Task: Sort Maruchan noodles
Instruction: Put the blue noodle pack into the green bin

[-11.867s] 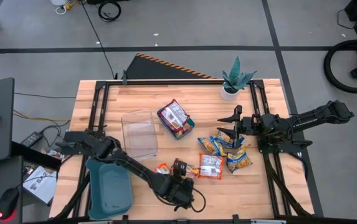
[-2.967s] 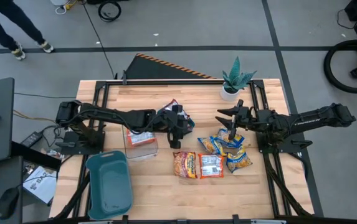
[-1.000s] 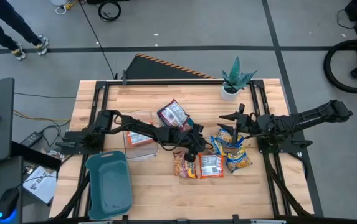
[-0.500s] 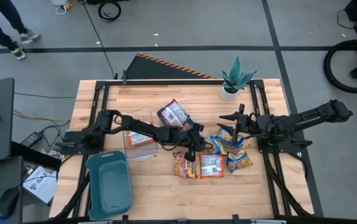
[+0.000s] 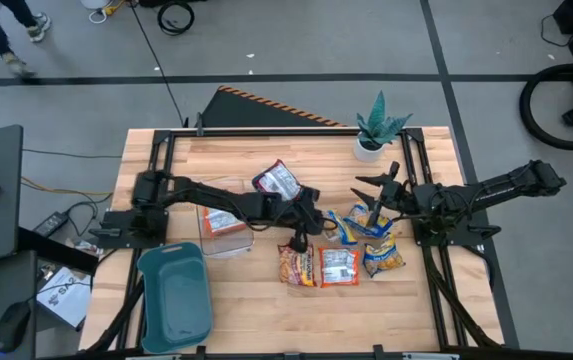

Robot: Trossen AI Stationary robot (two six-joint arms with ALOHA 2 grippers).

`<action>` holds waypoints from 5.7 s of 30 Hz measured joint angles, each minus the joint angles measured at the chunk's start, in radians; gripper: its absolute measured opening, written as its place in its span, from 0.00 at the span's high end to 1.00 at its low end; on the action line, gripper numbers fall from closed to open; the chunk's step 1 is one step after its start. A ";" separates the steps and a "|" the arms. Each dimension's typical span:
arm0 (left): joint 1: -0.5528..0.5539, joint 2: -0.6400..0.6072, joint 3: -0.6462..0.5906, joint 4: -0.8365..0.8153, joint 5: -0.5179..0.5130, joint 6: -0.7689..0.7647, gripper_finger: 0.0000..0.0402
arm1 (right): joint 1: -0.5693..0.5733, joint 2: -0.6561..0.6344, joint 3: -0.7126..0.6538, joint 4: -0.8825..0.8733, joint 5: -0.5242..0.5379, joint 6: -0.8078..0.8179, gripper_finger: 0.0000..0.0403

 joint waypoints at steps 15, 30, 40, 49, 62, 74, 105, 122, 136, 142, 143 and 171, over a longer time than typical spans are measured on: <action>-0.023 -0.439 0.001 -0.603 0.057 -0.455 0.96 | -0.015 -0.011 0.000 0.133 0.102 -0.200 0.58; -0.303 -0.665 0.000 -1.104 0.229 -1.212 0.96 | -0.119 0.005 0.000 0.207 -0.068 -0.214 0.58; -0.594 -0.676 0.000 -1.308 0.221 -1.690 0.96 | -0.155 0.019 0.000 0.216 -0.117 -0.196 0.58; -0.755 -0.676 -0.001 -1.495 0.099 -2.005 0.95 | -0.155 0.019 0.000 0.228 -0.142 -0.181 0.58; -0.753 -0.676 -0.002 -1.490 0.219 -2.088 0.71 | -0.155 0.019 0.000 0.230 -0.144 -0.181 0.58; -0.386 -0.566 -0.003 -1.289 0.061 -1.466 0.68 | -0.155 0.019 0.000 0.192 -0.169 -0.111 0.58; 0.037 0.203 0.222 -0.063 0.002 -0.076 0.68 | 0.185 -0.114 0.000 -0.062 0.172 0.158 0.58; 0.040 0.414 0.435 -0.117 -0.057 0.016 0.68 | 0.288 -0.118 0.000 -0.055 0.315 0.103 0.58; 0.042 0.430 0.435 -0.067 -0.050 0.065 0.92 | 0.289 -0.118 0.000 -0.055 0.314 0.105 0.58; 0.044 0.430 0.435 -0.065 -0.028 0.052 0.98 | 0.289 -0.118 0.000 -0.055 0.314 0.104 0.58; 0.044 0.425 0.435 -0.071 -0.034 0.053 0.99 | 0.289 -0.118 0.000 -0.055 0.314 0.104 0.58; -0.074 -0.206 0.497 -1.058 -0.060 -0.281 1.00 | 0.255 -0.135 0.000 0.125 0.365 -0.221 0.58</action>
